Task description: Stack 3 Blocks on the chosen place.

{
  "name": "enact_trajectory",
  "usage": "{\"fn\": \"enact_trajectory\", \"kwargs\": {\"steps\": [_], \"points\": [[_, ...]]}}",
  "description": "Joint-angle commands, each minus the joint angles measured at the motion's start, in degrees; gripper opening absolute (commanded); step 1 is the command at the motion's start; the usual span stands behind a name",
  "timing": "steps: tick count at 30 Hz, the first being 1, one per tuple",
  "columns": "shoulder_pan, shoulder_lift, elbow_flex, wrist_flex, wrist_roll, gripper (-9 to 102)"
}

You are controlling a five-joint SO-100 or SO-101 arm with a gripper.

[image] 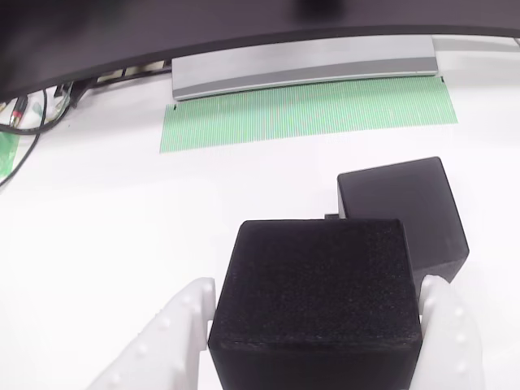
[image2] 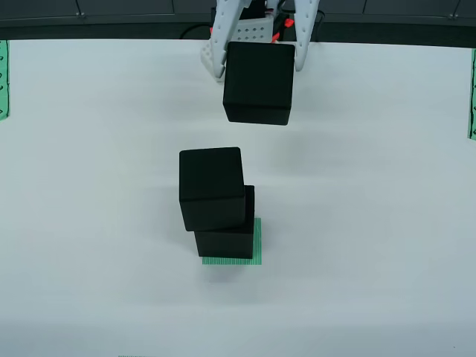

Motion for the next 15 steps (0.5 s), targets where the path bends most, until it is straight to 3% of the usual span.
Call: {"fn": "enact_trajectory", "kwargs": {"steps": [1,15], "points": [[0.62,-0.62,-1.85,-3.87,-0.53,22],[3.6,-3.52,2.99,-19.16,-0.53,22]]}}
